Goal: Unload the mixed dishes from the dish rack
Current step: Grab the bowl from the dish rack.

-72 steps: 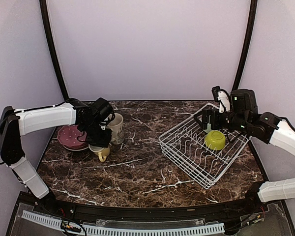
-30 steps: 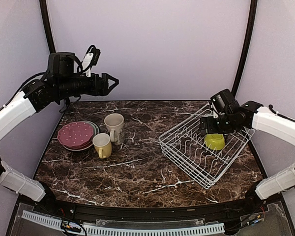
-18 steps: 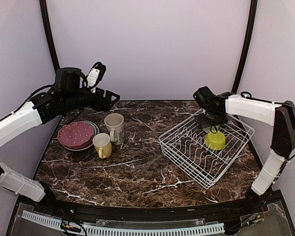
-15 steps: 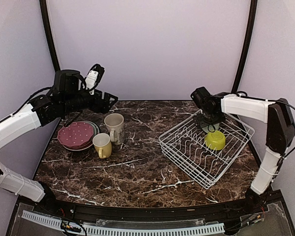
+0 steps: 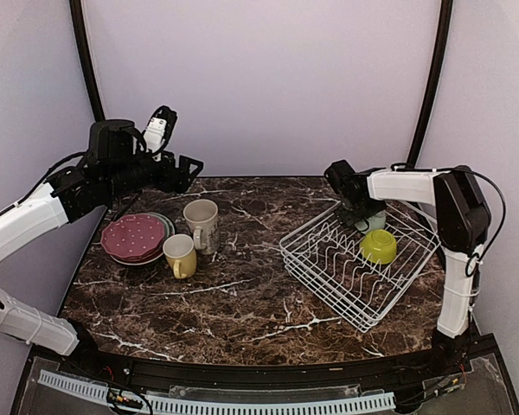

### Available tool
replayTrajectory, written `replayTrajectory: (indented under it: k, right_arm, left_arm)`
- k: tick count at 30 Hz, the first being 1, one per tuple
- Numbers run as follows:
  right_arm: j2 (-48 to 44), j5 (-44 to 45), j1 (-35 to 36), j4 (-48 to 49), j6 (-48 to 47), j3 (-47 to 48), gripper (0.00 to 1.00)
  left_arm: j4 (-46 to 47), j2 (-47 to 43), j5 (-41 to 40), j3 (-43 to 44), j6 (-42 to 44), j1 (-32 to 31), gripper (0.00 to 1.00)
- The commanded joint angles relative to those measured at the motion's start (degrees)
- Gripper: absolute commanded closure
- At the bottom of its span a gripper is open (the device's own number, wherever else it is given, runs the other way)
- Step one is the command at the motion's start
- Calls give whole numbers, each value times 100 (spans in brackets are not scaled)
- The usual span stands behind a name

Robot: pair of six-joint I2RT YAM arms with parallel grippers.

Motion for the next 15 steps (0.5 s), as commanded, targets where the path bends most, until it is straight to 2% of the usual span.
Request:
replayTrajectory:
  k: [1, 15]
  right_arm:
    - [96, 435, -22, 210, -19, 95, 1]
    - [582, 672, -22, 464, -36, 270, 4]
  left_arm:
    - [123, -220, -78, -71, 40, 6, 14]
    - [112, -57, -10, -72, -55, 14, 14]
